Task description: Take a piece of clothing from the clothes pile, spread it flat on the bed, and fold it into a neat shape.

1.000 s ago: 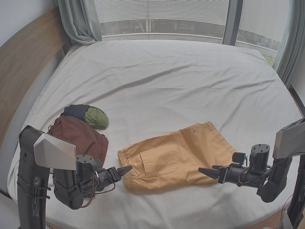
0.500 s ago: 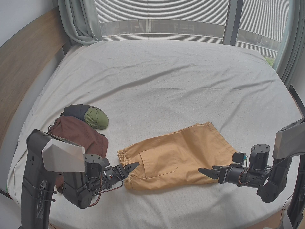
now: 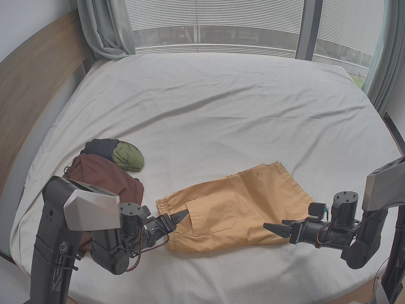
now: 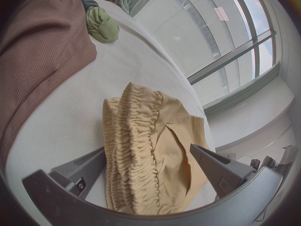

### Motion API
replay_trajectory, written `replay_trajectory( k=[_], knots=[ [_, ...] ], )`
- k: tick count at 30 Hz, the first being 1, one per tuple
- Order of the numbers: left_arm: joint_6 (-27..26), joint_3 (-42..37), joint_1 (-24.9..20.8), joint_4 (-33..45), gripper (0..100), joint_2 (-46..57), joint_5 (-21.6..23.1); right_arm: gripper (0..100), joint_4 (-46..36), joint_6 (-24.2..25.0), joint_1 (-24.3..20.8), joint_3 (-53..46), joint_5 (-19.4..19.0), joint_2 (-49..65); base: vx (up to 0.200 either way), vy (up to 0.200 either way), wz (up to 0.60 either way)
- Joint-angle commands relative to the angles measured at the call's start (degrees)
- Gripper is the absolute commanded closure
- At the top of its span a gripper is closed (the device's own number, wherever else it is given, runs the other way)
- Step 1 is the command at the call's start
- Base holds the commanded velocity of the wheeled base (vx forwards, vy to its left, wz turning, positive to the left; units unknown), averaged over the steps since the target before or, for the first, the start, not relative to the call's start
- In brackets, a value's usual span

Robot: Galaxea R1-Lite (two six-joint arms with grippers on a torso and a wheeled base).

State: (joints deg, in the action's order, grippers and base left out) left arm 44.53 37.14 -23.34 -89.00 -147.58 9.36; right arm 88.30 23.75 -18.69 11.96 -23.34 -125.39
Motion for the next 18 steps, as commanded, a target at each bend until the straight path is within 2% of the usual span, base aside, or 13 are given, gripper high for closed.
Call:
replay_trajectory(
  k=[1,4,5,13,18],
  knots=[
    [0.03,0.12,-0.21,0.06,0,-0.25,0.04,0,0.03,-0.02,-0.03,-0.01,-0.03,-0.12,0.000,0.000,0.00],
    [0.03,-0.05,-0.30,0.06,0,-0.16,0.04,0,0.03,-0.02,-0.03,-0.01,-0.03,-0.12,0.000,0.000,0.00],
    [0.03,-0.23,-0.30,0.06,100,-0.16,-0.05,0,0.03,-0.02,-0.03,-0.01,0.05,-0.12,0.000,0.000,0.00],
    [0.03,-0.85,-0.56,-0.03,100,-0.08,-0.22,0,0.03,-0.02,-0.03,0.08,0.05,-0.12,0.000,0.000,0.00],
    [0.03,-1.64,-0.74,-0.03,100,-0.16,-2.95,0,0.03,0.07,0.14,1.14,0.23,-1.26,0.000,0.000,0.00]
  ],
)
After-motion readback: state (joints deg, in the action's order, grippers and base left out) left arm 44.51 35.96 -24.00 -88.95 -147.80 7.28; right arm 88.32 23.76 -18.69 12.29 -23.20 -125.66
